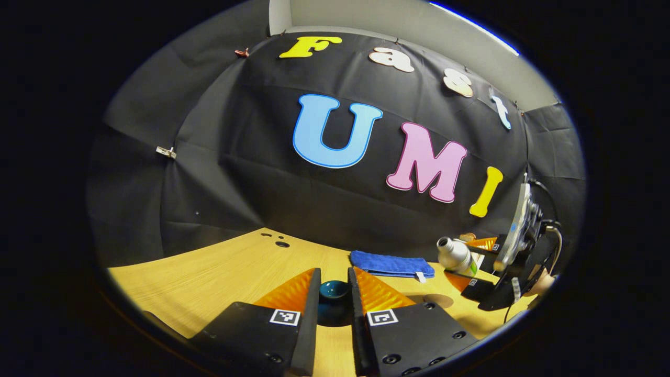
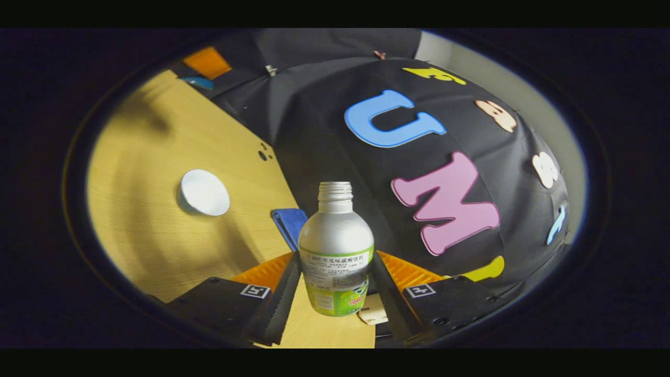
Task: Open the teacup lid with one hand, grasp the water bottle and pour water into the teacup with the other hand; after pouring, place the water bottle on the coaster and then close the teacup lid.
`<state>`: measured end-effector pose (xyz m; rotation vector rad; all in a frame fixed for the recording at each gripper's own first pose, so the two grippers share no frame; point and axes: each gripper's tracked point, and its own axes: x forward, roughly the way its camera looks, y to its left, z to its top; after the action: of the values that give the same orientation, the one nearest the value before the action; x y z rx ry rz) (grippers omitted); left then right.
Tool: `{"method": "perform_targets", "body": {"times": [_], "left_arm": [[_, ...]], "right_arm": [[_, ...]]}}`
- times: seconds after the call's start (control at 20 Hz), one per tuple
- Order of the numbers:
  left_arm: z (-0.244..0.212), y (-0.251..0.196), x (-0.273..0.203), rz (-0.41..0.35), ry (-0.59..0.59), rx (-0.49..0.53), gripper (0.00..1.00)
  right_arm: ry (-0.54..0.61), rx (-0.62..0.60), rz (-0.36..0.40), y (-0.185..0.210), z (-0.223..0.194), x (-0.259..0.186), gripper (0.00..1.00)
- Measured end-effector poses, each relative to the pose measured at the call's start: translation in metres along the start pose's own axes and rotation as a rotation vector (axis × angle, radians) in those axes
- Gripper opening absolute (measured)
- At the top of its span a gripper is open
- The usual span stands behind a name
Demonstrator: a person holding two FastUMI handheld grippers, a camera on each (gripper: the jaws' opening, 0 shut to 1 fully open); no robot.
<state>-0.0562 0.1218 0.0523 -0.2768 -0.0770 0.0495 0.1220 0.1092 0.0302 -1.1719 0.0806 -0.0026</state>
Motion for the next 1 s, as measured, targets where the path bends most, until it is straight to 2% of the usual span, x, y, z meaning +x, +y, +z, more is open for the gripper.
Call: {"method": "perform_targets", "body": {"times": [0.5,0.8,1.0], "left_arm": [[-0.001,0.009,0.001,0.018,0.013,-0.011,0.32],[-0.001,0.011,0.001,0.023,0.015,-0.008,0.32],[-0.001,0.013,0.001,0.022,0.015,-0.016,0.32]], "right_arm": [[-0.023,-0.302,0.109,0.063,0.006,0.015,0.78],[-0.054,-0.500,0.098,0.064,0.016,0.018,0.78],[-0.058,-0.584,0.097,0.064,0.015,0.020,0.78]]}}
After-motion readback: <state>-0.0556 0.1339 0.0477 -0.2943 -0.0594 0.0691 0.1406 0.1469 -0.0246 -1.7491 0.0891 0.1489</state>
